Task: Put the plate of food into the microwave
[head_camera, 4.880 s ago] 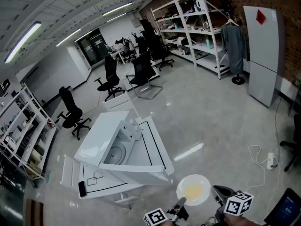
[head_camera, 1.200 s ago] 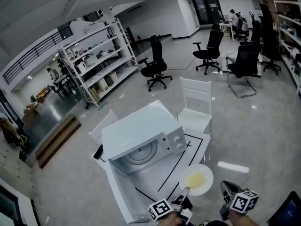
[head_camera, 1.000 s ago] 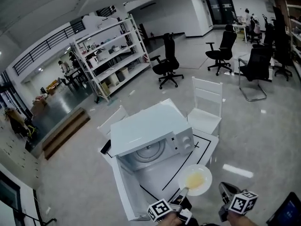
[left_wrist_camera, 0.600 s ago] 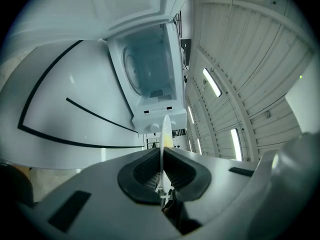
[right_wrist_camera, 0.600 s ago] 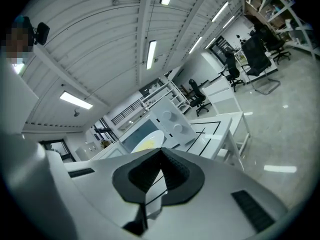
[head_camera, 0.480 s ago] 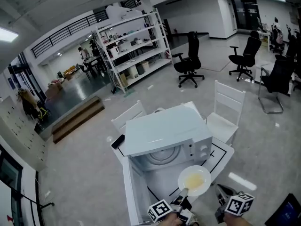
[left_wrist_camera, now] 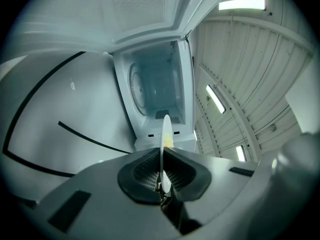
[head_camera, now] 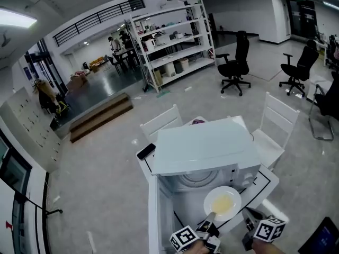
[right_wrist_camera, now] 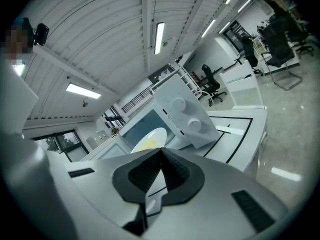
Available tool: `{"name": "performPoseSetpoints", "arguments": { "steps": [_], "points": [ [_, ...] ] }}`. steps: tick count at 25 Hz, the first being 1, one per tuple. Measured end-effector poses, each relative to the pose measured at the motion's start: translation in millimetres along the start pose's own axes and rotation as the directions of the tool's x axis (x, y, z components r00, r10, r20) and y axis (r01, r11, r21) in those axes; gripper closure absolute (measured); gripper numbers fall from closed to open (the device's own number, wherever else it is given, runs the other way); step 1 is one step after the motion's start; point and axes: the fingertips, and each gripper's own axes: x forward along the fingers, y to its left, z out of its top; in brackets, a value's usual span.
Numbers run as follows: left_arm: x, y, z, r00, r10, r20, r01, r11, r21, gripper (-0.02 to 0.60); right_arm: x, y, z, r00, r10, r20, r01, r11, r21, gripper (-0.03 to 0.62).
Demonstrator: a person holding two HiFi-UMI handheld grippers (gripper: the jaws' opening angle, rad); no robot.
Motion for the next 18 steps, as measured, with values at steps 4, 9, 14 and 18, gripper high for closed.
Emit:
{"name": "performPoseSetpoints", "arguments": {
  "steps": [4, 9, 14, 18],
  "points": [
    [2, 1, 16, 0.998, 0.003, 0.056, -0.002, 1.0, -0.02, 0.565, 20, 2, 7, 0.999, 0.012, -0.029, -0.013, 1.0, -0.02, 0.594],
    [0, 5, 35, 0.992, 0.022, 0.124, -0.018, 0.999, -0.031, 0.565, 41, 8, 5, 0.996, 0.029, -0.09, -0.032, 0.999, -0.032, 0.594],
    [-3, 11, 48, 0.981, 0.049, 0.19, -0.039, 0.998, -0.056, 0.565, 61, 14, 5, 0.985, 0.069, -0.158, -0.079, 0.995, -0.056, 0.594],
    [-7, 20, 60, 0.963, 0.089, 0.256, -0.069, 0.994, -0.086, 0.565, 79, 19, 5, 0.969, 0.119, -0.219, -0.137, 0.988, -0.068, 0.594]
  ]
}}
